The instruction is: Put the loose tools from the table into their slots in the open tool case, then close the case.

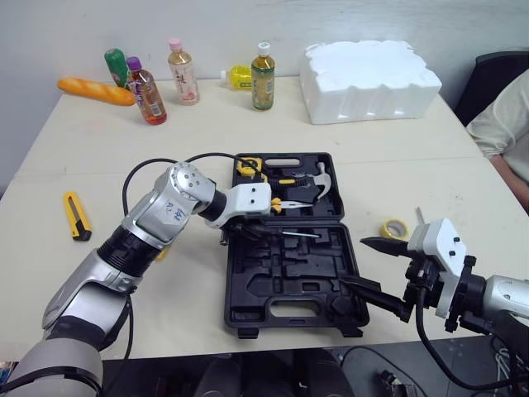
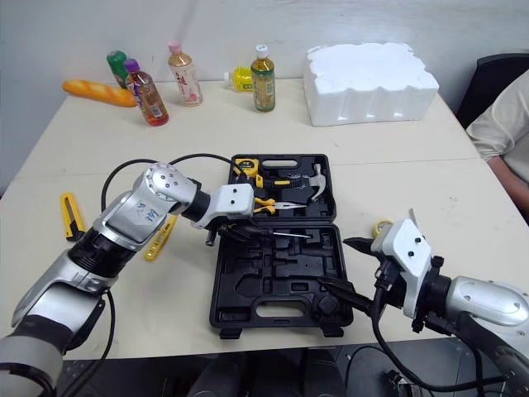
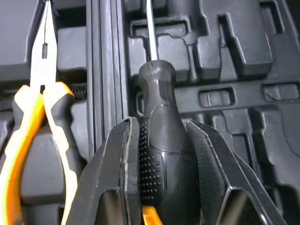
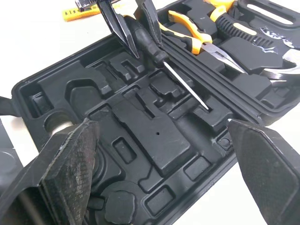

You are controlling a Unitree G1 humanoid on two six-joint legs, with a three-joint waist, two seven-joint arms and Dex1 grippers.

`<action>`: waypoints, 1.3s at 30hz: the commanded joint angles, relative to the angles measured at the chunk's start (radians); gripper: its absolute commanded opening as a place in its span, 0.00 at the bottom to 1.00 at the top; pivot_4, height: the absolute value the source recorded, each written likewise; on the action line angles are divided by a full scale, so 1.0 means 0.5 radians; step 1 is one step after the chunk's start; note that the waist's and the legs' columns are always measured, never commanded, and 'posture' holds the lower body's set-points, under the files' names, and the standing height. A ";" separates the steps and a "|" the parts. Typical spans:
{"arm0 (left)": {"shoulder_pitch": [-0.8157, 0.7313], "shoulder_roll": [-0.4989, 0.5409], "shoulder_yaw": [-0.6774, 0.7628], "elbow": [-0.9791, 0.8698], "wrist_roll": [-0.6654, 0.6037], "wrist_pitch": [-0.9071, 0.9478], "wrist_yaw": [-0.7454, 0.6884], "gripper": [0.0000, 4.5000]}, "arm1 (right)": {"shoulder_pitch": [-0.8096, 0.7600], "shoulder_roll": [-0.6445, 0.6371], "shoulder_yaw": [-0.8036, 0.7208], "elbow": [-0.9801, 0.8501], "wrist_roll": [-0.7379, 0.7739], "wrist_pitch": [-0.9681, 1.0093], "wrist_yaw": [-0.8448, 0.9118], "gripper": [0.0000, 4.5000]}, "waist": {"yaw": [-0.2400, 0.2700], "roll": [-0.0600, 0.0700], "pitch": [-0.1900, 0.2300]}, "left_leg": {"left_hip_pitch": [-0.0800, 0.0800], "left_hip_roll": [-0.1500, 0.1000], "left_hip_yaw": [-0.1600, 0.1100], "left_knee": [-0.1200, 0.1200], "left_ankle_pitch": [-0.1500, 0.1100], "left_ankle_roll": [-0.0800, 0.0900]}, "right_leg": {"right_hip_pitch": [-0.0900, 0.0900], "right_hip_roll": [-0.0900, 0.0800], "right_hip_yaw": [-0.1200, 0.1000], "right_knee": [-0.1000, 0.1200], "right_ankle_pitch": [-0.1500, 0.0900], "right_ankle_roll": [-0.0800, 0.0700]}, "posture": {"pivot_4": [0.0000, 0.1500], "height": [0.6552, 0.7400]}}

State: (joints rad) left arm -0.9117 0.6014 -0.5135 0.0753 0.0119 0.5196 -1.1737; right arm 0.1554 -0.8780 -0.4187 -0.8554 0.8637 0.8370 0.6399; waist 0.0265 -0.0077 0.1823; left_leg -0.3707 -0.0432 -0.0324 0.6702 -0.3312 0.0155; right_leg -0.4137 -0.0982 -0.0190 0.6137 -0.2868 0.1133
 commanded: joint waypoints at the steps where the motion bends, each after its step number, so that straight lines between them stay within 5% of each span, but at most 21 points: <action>1: -0.045 0.012 0.016 0.002 0.076 -0.046 0.008 0.25 | 0.022 0.014 -0.022 -0.048 -0.006 -0.052 -0.022 1.00 | 0.000 0.000 0.000 | 0.000 0.000 0.000 0.000 0.000 0.000 | 0.000 0.000 0.000 0.000 0.000 0.000 | 1.00 1.00; 8: 0.010 -0.016 -0.008 -0.033 0.097 -0.049 -0.032 0.25 | 0.022 -0.008 0.007 -0.042 -0.026 -0.066 -0.042 1.00 | 0.000 0.000 0.000 | 0.000 0.000 0.000 0.002 0.000 0.000 | 0.000 0.000 0.000 0.002 0.000 0.000 | 1.00 1.00; 16: 0.095 0.116 0.143 -0.115 0.050 -0.268 -0.099 0.98 | 0.084 -0.006 -0.021 -0.082 0.023 -0.039 -0.031 1.00 | 0.000 0.000 0.000 | 0.000 0.000 0.000 0.004 0.000 0.000 | 0.000 -0.001 0.001 0.003 0.000 0.000 | 1.00 1.00; 22: 0.204 -0.088 0.469 0.121 -0.319 -0.573 -0.135 0.99 | 0.091 0.012 0.009 -0.084 -0.007 -0.093 -0.050 1.00 | 0.005 0.000 0.000 | -0.001 0.001 -0.001 0.010 -0.001 0.002 | 0.001 -0.002 0.000 0.003 0.000 0.000 | 1.00 1.00; 25: 0.255 -0.245 0.549 0.397 -0.404 -0.848 -0.168 0.81 | 0.046 0.002 0.037 -0.056 -0.013 -0.105 -0.049 1.00 | 0.009 0.000 0.000 | -0.002 0.000 -0.003 0.019 -0.004 0.004 | 0.003 -0.002 -0.002 -0.003 0.000 0.001 | 1.00 1.00; 33: 0.263 -0.356 0.527 0.681 -0.319 -0.942 -0.137 0.01 | 0.015 -0.009 0.072 -0.045 -0.040 -0.108 -0.041 1.00 | 0.002 0.000 0.000 | -0.002 0.000 -0.002 0.020 -0.006 0.005 | 0.003 -0.001 -0.002 0.005 0.001 0.002 | 1.00 1.00; 39: 0.288 -0.362 0.466 0.717 -0.207 -0.982 -0.105 0.01 | 0.026 0.000 0.084 -0.065 -0.031 -0.099 -0.055 1.00 | 0.004 0.000 0.000 | -0.003 -0.001 -0.001 0.021 -0.006 0.006 | 0.004 -0.001 -0.001 0.005 0.001 0.003 | 1.00 1.00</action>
State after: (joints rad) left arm -0.7721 0.4222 -0.2754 0.4462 -0.1040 0.0412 -1.2292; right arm 0.1691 -0.8796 -0.3706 -0.8597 0.8431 0.8035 0.6186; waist 0.0285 -0.0078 0.1821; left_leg -0.3721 -0.0435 -0.0330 0.6806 -0.3343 0.0184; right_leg -0.4120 -0.0988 -0.0196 0.6161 -0.2861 0.1146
